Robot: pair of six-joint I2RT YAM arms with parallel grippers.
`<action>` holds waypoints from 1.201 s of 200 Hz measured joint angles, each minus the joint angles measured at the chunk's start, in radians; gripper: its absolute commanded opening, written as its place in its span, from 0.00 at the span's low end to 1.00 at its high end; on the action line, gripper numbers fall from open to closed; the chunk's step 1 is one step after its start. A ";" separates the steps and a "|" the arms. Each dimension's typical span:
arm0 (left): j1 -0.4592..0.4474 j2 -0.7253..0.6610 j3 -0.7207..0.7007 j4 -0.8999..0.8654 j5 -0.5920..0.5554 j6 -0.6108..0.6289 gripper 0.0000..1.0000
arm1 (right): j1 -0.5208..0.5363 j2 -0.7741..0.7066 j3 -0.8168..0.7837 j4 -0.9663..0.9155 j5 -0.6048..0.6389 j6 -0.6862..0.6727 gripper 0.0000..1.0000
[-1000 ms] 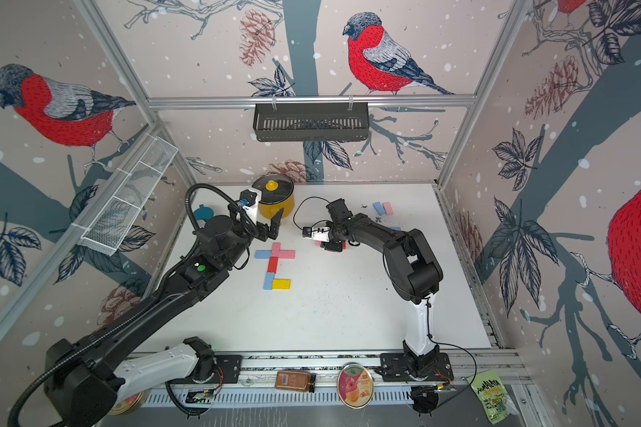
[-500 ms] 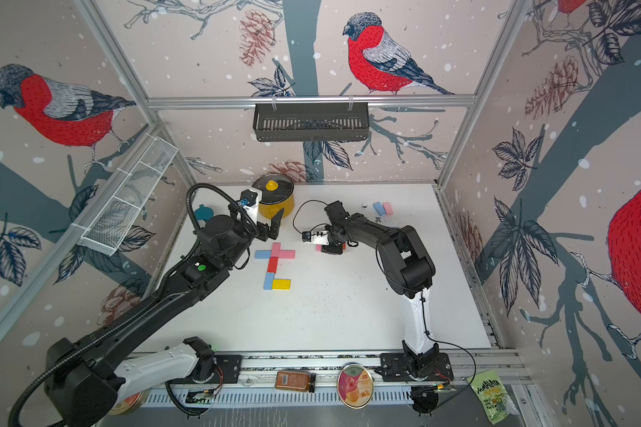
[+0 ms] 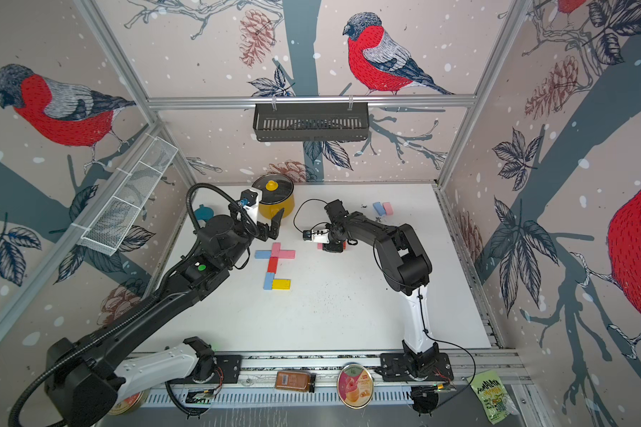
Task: Assemble the letter t with building blocks
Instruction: Assemble the building block at the center of the board.
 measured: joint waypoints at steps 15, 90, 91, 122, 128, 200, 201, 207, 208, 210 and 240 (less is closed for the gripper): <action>0.000 0.000 0.000 0.000 0.000 0.000 0.98 | -0.003 0.000 0.000 0.000 0.001 0.000 0.22; 0.000 0.004 0.000 0.000 0.001 0.000 0.98 | -0.014 -0.016 -0.031 0.026 0.005 -0.003 0.23; 0.000 0.004 0.000 0.000 0.001 0.000 0.98 | -0.014 -0.016 -0.031 0.026 0.005 -0.003 0.23; 0.000 0.005 0.000 0.000 0.001 0.000 0.98 | -0.019 -0.021 -0.037 0.030 0.013 -0.003 0.24; 0.000 0.006 0.000 0.000 0.001 0.000 0.98 | -0.019 -0.021 -0.038 0.030 0.013 -0.003 0.25; 0.000 0.008 0.002 0.000 0.004 0.000 0.97 | -0.023 -0.024 -0.050 0.042 0.013 -0.003 0.26; 0.000 0.008 0.002 0.000 0.004 0.000 0.98 | -0.023 -0.024 -0.050 0.042 0.013 -0.003 0.26; 0.000 0.008 0.002 0.000 0.004 0.000 0.98 | -0.023 -0.025 -0.051 0.043 0.013 -0.003 0.26; 0.000 0.008 0.002 0.000 0.004 0.000 0.98 | -0.023 -0.026 -0.051 0.043 0.013 -0.003 0.26; 0.000 0.008 0.002 0.000 0.004 0.000 0.98 | -0.023 -0.026 -0.051 0.043 0.014 -0.003 0.26; 0.000 0.009 0.002 0.000 0.004 0.000 0.98 | -0.027 -0.029 -0.058 0.051 0.018 -0.003 0.27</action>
